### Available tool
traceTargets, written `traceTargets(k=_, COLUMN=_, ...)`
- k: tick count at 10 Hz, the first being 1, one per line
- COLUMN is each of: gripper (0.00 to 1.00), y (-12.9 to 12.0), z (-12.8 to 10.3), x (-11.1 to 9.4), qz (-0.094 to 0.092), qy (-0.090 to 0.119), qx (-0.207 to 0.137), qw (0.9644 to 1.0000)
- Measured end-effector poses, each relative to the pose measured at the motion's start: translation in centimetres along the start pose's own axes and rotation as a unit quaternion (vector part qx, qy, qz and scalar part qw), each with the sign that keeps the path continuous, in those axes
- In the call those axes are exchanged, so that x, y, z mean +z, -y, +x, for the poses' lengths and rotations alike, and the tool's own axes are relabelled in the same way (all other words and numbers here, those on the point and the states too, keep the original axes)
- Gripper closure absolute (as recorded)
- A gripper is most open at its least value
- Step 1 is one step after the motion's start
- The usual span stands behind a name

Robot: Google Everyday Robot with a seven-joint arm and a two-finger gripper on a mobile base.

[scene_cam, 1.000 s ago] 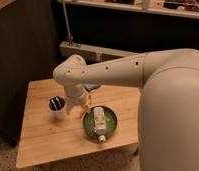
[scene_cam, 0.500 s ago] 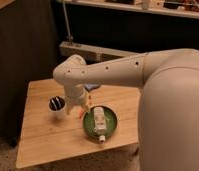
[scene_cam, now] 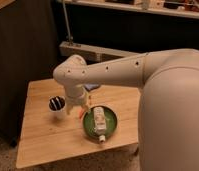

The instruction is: Push the ceramic bowl across the table

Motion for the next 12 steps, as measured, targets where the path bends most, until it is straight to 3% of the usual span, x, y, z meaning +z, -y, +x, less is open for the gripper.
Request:
traceTargets(k=2, gripper=0.35, y=1.8, z=-0.4, x=-0.2, qz=-0.016, qy=0.01, qx=0.009, qw=0.9998)
traceTargets(k=5, gripper=0.35, y=8.7, z=0.5, x=-0.7, qz=-0.062, qy=0.047, qx=0.024, qw=0.9967)
traceTargets(k=6, gripper=0.35, y=12.0, z=1.2, x=-0.6, qz=-0.085, qy=0.064, qx=0.019, qw=0.9941)
traceTargets(k=7, gripper=0.35, y=13.7, z=1.7, x=-0.7, qz=-0.098, qy=0.076, qx=0.015, qw=0.9922)
traceTargets(k=9, gripper=0.35, y=15.3, z=2.1, x=-0.8, qz=-0.109, qy=0.089, qx=0.011, qw=0.9899)
traceTargets(k=12, gripper=0.35, y=14.8, z=1.8, x=-0.8, qz=-0.101, qy=0.096, qx=0.023, qw=0.9899)
